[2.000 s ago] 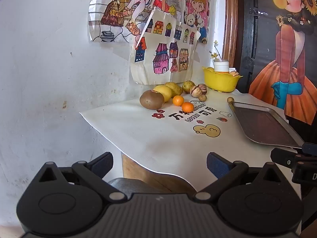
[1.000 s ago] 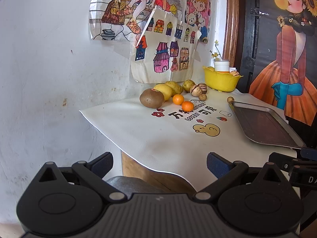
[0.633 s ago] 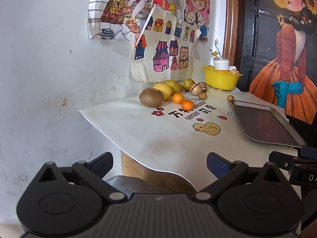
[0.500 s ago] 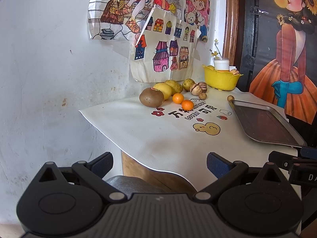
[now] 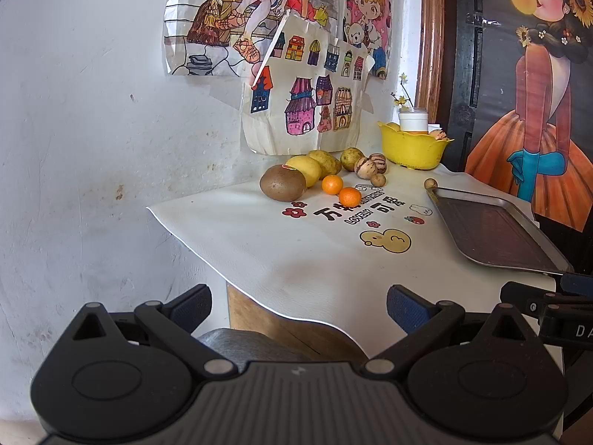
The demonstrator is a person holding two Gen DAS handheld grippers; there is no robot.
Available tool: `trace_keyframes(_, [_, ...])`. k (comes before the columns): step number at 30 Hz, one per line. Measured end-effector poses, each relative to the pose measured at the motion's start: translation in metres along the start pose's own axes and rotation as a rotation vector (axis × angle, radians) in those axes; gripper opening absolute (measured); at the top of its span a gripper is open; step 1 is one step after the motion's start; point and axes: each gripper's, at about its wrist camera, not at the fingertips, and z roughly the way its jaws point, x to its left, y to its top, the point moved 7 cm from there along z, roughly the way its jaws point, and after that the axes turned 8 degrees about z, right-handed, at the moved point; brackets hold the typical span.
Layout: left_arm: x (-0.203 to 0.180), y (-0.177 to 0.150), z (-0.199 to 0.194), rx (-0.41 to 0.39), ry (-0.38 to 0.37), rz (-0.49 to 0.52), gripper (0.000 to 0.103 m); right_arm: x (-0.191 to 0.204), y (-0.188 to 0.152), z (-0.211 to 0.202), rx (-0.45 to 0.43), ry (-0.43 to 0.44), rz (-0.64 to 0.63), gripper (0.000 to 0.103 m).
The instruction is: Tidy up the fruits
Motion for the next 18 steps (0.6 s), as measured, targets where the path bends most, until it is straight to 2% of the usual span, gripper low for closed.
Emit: trace_keyframes(18, [0.0003,-0.0012,0.0,0.002,0.0,0.0,0.103,0.0011,-0.0012,0.0012,0.003,-0.001,-0.002,0.103])
